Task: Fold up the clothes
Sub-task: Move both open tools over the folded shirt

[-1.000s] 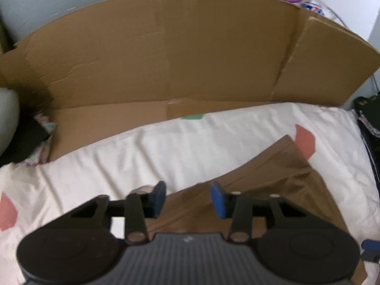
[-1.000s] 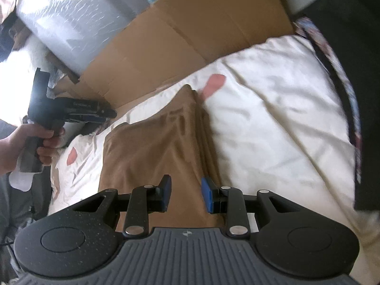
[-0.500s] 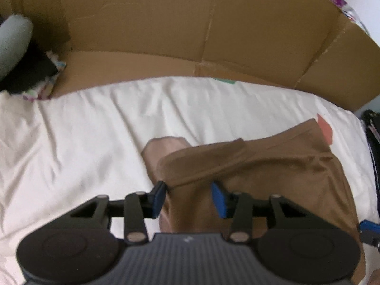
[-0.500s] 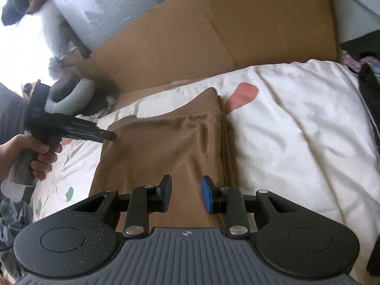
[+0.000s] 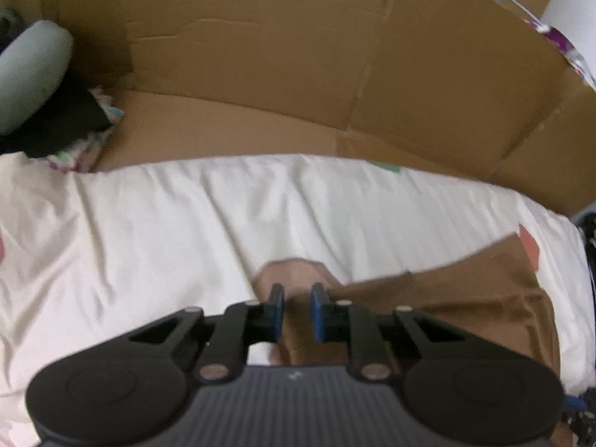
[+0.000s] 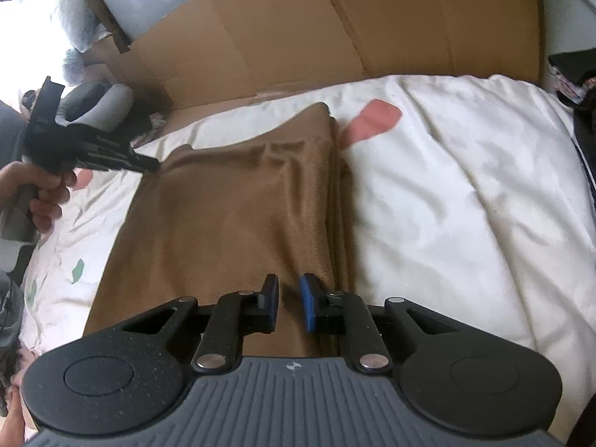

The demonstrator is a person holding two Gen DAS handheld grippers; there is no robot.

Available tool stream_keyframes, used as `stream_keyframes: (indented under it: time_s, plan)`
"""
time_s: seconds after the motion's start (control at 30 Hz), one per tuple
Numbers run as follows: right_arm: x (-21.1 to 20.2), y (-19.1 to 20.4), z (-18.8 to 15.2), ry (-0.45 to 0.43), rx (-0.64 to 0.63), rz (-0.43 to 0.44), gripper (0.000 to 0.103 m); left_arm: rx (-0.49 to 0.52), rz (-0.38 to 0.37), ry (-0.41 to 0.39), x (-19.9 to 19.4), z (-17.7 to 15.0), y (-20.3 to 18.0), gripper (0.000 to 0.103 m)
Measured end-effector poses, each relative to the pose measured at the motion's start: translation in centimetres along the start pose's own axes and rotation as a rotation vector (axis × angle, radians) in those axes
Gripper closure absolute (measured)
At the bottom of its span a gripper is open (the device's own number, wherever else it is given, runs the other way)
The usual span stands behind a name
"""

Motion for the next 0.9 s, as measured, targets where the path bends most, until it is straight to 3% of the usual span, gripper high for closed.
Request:
stream_keyframes:
  time_s: [0.33, 0.8, 0.9]
  plan:
    - [-1.8, -0.3, -0.4, -0.011, 0.025, -0.031, 0.086, 0.075, 0.003, 0.017, -3.5, -2.0, 0.2, 0.083]
    - [-3.2, 0.0, -0.8, -0.028, 0.069, -0.076, 0.086, 0.085, -0.055, 0.067, -9.7, -10.2, 2.8, 0.062]
    - [-2.8, 0.2, -0.3, -0.015, 0.062, -0.084, 0.086, 0.057, -0.068, 0.086, -10.0, -12.5, 3.6, 0.062]
Point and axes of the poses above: each gripper's, at about its wrist camera, not at the fingertips, and x roughly the way its jaws point, y to its left, z to its top, the point moved 1 cm from there along x, roughly the way its jaws point, and after that the axes turned 4 degrees about z, right-handed, at the moved point
